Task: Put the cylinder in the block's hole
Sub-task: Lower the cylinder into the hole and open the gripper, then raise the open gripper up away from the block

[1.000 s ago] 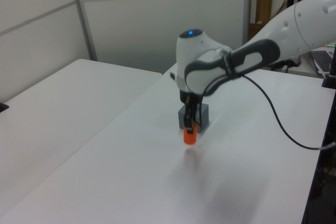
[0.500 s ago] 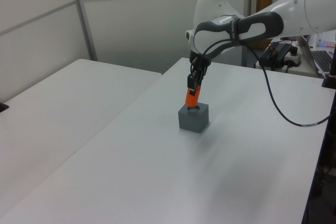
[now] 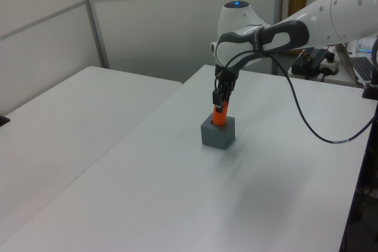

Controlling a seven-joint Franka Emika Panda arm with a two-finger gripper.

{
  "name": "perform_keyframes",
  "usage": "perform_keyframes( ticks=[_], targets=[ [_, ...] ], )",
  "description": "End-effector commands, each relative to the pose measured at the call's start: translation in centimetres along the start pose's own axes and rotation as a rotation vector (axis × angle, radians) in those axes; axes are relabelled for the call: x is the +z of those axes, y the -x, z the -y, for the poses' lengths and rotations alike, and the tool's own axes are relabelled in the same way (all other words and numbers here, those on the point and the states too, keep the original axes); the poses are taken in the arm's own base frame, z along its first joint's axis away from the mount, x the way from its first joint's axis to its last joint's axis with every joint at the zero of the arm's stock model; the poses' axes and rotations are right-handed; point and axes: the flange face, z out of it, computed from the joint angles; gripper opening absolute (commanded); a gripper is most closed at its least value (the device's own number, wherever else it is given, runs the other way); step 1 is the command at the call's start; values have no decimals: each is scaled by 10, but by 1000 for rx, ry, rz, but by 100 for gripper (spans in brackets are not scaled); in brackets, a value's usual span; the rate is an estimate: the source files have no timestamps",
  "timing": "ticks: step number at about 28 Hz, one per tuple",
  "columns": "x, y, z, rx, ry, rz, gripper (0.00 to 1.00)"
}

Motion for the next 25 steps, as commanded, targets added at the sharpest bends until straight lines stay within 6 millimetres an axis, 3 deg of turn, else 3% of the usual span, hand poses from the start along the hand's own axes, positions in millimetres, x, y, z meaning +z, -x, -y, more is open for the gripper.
perform_keyframes(
  ticks=[1,4,5,6,8,14,20,25],
  targets=[
    [-1,-5,-4,-1,-1,-13,5],
    [-1,-5,-3,-2,-2,-12,17],
    [-1,-5,-3,-1,-2,-12,31],
    [-1,-5,-3,1,-2,-12,69],
    [-1,-5,-3,4,-2,-11,100],
    [-20,-7,-4,6,-8,-3,100],
    [-67,-11,-3,-9,-29,56,100],
    [-86,-8,-1,-8,-28,78,100]
  ],
)
